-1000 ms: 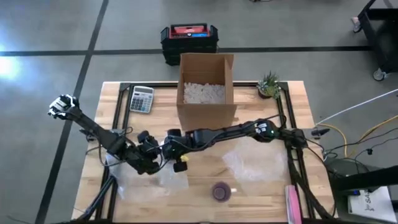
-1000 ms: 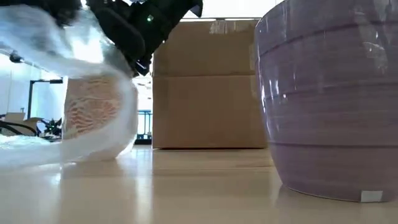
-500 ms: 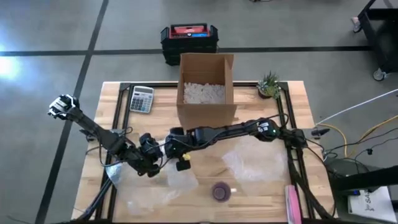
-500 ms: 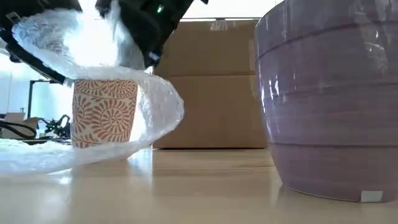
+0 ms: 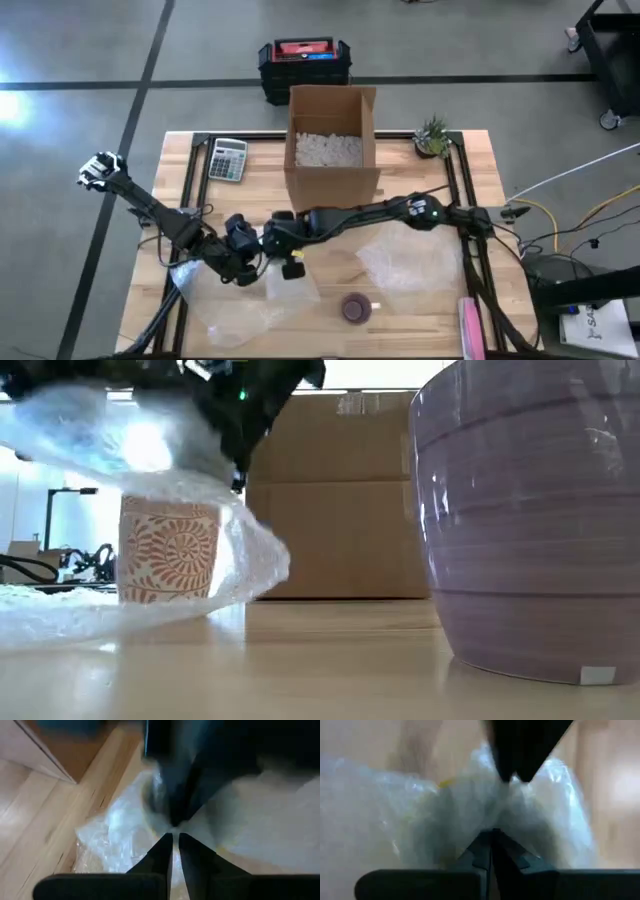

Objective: Wrap mug
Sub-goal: Wrap the yellow mug with bubble wrap

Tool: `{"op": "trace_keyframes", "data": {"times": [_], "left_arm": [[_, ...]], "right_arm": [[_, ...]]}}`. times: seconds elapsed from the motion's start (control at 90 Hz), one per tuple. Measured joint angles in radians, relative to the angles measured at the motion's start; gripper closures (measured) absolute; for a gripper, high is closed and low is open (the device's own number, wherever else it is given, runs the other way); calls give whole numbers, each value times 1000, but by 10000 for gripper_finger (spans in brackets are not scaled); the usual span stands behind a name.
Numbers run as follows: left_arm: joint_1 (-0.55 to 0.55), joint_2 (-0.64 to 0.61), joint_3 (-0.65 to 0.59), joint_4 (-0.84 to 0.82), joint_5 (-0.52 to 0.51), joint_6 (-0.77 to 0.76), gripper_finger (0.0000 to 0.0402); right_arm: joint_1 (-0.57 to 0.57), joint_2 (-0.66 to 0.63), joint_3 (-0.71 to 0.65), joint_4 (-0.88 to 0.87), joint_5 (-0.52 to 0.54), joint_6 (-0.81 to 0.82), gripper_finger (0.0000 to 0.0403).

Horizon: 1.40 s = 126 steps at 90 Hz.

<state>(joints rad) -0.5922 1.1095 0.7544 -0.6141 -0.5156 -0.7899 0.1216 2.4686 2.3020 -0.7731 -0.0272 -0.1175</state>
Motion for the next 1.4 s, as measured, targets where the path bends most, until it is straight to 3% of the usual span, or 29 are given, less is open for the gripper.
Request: {"op": "trace_keyframes", "data": {"times": [0.178, 0.556, 0.789, 0.967, 1.044, 1.211, 1.4], "left_arm": [[0, 4, 42, 40, 17, 38, 381], [13, 87, -111, 225, -19, 3, 381], [14, 69, -109, 249, -51, 31, 381], [14, 68, -100, 248, -51, 33, 381], [13, 66, -100, 250, -51, 31, 381], [11, 58, -100, 258, -24, 29, 381], [12, 48, -99, 267, -21, 32, 381]], "right_arm": [[0, 15, 2, 10, 0, 5, 403], [-1, -3, 50, -51, 2, -13, 403], [1, -176, 58, -215, -4, -58, 403], [18, -168, 37, -186, -137, -40, 403], [25, -144, 24, -83, -115, -38, 403], [5, -70, 3, -76, -40, -43, 403], [-8, -119, 15, -82, -14, -55, 403]]}}
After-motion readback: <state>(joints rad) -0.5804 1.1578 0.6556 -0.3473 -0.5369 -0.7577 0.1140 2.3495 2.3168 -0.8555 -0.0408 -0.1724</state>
